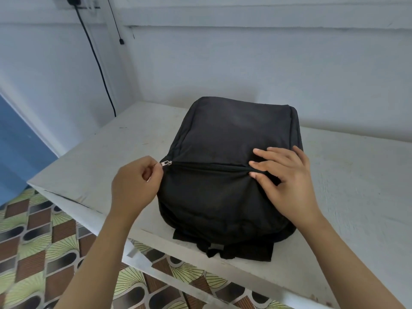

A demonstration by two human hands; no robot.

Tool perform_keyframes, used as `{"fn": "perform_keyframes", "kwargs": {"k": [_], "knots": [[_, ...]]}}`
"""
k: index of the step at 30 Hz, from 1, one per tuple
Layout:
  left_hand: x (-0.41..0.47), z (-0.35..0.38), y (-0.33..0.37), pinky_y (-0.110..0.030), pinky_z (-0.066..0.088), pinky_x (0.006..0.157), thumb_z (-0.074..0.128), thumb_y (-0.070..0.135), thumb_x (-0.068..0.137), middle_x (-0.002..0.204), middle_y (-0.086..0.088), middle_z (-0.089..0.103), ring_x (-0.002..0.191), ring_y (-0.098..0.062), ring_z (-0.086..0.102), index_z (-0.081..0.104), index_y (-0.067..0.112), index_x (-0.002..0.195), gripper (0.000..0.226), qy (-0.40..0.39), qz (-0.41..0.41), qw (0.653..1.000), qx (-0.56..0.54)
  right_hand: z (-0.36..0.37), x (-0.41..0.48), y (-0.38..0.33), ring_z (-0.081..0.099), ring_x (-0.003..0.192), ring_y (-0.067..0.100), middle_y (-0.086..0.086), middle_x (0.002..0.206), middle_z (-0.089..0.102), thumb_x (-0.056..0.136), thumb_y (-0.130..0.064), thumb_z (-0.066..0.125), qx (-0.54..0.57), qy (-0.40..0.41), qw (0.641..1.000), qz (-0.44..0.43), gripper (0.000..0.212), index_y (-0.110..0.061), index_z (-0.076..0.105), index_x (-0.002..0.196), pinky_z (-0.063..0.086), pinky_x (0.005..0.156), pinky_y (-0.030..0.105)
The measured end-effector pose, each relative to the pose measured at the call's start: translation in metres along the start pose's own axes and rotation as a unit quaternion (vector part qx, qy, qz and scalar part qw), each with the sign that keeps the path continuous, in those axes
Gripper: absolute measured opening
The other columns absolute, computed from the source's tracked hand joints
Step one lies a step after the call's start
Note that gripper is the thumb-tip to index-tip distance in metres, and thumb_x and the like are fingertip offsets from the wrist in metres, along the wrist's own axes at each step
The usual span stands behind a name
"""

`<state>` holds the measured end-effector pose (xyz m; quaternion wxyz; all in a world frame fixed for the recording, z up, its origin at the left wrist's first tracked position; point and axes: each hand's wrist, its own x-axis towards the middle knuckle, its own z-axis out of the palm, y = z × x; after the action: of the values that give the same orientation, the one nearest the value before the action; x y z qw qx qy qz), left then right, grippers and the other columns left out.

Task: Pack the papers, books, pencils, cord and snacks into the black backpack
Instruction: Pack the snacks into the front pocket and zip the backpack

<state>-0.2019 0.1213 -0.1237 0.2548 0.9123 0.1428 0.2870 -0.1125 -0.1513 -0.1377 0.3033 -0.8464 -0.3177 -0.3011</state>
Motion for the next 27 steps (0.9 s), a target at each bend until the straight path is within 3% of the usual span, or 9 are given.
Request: {"fn": "perform_keyframes", "kwargs": {"k": [4, 7, 9, 13, 16, 18, 22, 27], "knots": [[0.009, 0.006, -0.010, -0.023, 0.033, 0.056, 0.049, 0.012, 0.091, 0.052, 0.005, 0.046, 0.054, -0.013, 0.042, 0.053, 0.019, 0.062, 0.030, -0.030, -0.079, 0.988, -0.128, -0.001, -0.002, 0.001, 0.054, 0.116, 0.012, -0.015, 0.119, 0.059, 0.084, -0.037, 0.060, 0.030, -0.003, 0.999, 0.019, 0.023, -0.024, 0.074, 0.096, 0.034, 0.105, 0.049], [0.014, 0.004, -0.015, -0.022, 0.039, 0.064, 0.050, 0.020, 0.094, 0.077, 0.009, 0.059, 0.073, -0.011, 0.053, 0.059, 0.022, 0.080, 0.016, -0.019, -0.089, 0.985, -0.145, -0.005, -0.006, 0.000, 0.052, 0.122, 0.012, -0.009, 0.127, 0.059, 0.084, -0.036, 0.061, 0.089, -0.014, 0.995, 0.038, 0.026, -0.025, 0.071, 0.106, 0.039, 0.103, 0.048], [0.016, 0.004, -0.008, -0.015, 0.038, 0.070, 0.054, 0.027, 0.091, 0.092, 0.016, 0.059, 0.084, -0.006, 0.053, 0.059, 0.027, 0.093, 0.005, -0.018, -0.043, 0.990, -0.135, -0.010, -0.011, -0.004, 0.048, 0.127, 0.010, -0.006, 0.133, 0.055, 0.086, -0.036, 0.057, 0.154, -0.001, 0.984, 0.094, 0.034, -0.025, 0.065, 0.117, 0.038, 0.107, 0.039], [0.022, 0.014, 0.031, -0.010, 0.029, 0.090, 0.048, 0.040, 0.087, 0.113, 0.022, 0.053, 0.104, 0.006, 0.045, 0.059, 0.034, 0.111, 0.027, -0.065, 0.116, 0.985, -0.109, -0.020, -0.022, -0.001, 0.044, 0.126, 0.004, -0.010, 0.135, 0.051, 0.094, -0.024, 0.046, 0.169, 0.080, 0.946, 0.263, 0.039, -0.025, 0.051, 0.132, 0.032, 0.100, 0.009], [0.019, 0.029, 0.070, -0.019, 0.024, 0.105, 0.045, 0.043, 0.087, 0.130, 0.013, 0.053, 0.122, -0.001, 0.042, 0.058, 0.032, 0.122, 0.039, -0.125, 0.240, 0.958, -0.095, -0.028, -0.029, 0.011, 0.048, 0.121, 0.013, -0.002, 0.134, 0.053, 0.097, -0.006, 0.036, 0.141, 0.056, 0.908, 0.391, 0.042, -0.019, 0.046, 0.136, 0.038, 0.097, 0.023], [0.014, 0.041, 0.094, -0.026, 0.016, 0.112, 0.043, 0.045, 0.088, 0.142, 0.007, 0.045, 0.133, -0.009, 0.033, 0.052, 0.034, 0.130, 0.044, -0.157, 0.313, 0.935, -0.064, -0.031, -0.034, 0.017, 0.051, 0.116, 0.015, 0.004, 0.132, 0.055, 0.096, -0.002, 0.032, 0.128, 0.008, 0.894, 0.430, 0.044, -0.016, 0.046, 0.135, 0.037, 0.092, 0.024], [0.007, 0.072, 0.118, -0.041, 0.000, 0.116, 0.033, 0.052, 0.090, 0.154, 0.001, 0.025, 0.143, -0.016, 0.015, 0.036, 0.039, 0.140, 0.051, -0.201, 0.402, 0.893, 0.035, -0.032, -0.041, 0.020, 0.050, 0.121, 0.019, 0.003, 0.132, 0.056, 0.095, -0.002, 0.034, 0.110, -0.048, 0.894, 0.432, 0.043, -0.012, 0.050, 0.134, 0.036, 0.094, 0.023], [0.005, 0.095, 0.108, -0.044, -0.006, 0.115, 0.035, 0.054, 0.090, 0.154, 0.000, 0.024, 0.143, -0.018, 0.014, 0.036, 0.039, 0.140, 0.052, -0.162, 0.433, 0.881, 0.098, -0.035, -0.039, 0.023, 0.056, 0.112, 0.018, 0.002, 0.124, 0.061, 0.095, -0.004, 0.040, 0.080, -0.060, 0.900, 0.424, 0.038, -0.013, 0.057, 0.129, 0.040, 0.089, 0.022]]}}
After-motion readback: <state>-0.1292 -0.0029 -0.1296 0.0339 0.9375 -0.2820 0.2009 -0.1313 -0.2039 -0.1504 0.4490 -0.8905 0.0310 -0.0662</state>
